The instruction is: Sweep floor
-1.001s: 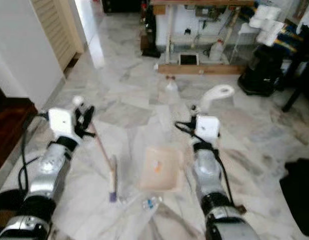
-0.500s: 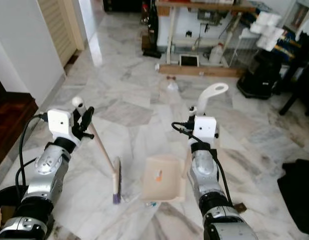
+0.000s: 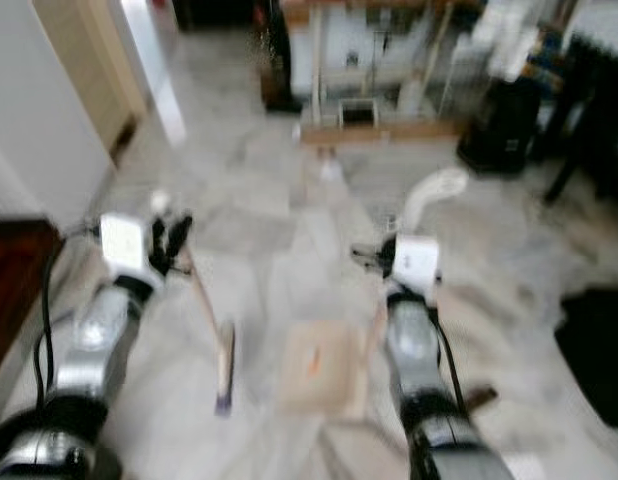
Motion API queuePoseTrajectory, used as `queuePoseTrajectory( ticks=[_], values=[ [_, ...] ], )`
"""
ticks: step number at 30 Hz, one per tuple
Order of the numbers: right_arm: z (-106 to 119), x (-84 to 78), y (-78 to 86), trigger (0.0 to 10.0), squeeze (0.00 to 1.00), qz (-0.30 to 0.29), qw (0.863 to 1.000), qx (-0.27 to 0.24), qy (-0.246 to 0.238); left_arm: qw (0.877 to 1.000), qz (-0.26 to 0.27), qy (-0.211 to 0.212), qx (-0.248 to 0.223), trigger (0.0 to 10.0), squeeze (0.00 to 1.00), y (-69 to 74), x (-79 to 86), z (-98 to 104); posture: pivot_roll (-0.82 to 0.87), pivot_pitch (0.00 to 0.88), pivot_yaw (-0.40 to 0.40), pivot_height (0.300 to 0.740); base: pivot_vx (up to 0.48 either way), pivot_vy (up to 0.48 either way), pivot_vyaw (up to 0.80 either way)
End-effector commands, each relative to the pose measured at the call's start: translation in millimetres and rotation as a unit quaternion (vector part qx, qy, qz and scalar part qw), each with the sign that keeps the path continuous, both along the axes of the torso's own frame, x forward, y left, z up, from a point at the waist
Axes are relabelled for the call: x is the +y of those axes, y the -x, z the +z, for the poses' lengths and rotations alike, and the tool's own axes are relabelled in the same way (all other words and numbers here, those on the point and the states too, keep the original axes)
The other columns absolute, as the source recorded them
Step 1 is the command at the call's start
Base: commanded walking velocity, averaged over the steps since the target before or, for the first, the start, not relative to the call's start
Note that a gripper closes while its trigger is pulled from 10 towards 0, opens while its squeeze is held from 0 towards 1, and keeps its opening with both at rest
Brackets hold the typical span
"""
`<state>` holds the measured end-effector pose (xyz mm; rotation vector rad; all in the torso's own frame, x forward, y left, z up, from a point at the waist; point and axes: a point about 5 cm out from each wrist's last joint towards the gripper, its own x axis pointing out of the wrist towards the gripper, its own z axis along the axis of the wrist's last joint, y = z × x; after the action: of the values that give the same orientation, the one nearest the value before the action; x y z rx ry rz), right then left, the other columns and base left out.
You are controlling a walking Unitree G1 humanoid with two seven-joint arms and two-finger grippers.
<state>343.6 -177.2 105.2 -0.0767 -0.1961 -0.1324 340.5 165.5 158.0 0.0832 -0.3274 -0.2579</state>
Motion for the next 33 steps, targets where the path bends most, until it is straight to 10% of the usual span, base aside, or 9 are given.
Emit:
queuePoseTrajectory(
  ticks=[1, 13, 33],
  values=[
    [13, 9.5, -5.1, 10.0, 0.00, 0.012, 0.999, -0.030, -0.006, 1.000, 0.006, -0.005, -0.023, 10.0, 0.00, 0.6, 7.0, 11, 0.06, 0.051, 0.028, 0.740, 0.480, 0.000, 0.00],
    [14, 8.4, -5.6, 10.0, 0.00, 0.012, 1.000, -0.029, -0.003, 1.000, 0.004, -0.004, -0.025, 10.0, 0.00, 0.1, 5.1, 12, 0.07, 0.052, 0.022, 0.740, 0.457, 0.000, 0.00],
    [-6, -9.5, 0.0, 10.0, 0.00, 0.042, 0.997, 0.039, 0.049, 0.999, -0.028, -0.038, 0.021, 10.0, 0.00, 5.8, 1.8, -7, 0.06, 0.068, 0.017, 0.740, 0.000, 0.000, 0.00]
  ],
)
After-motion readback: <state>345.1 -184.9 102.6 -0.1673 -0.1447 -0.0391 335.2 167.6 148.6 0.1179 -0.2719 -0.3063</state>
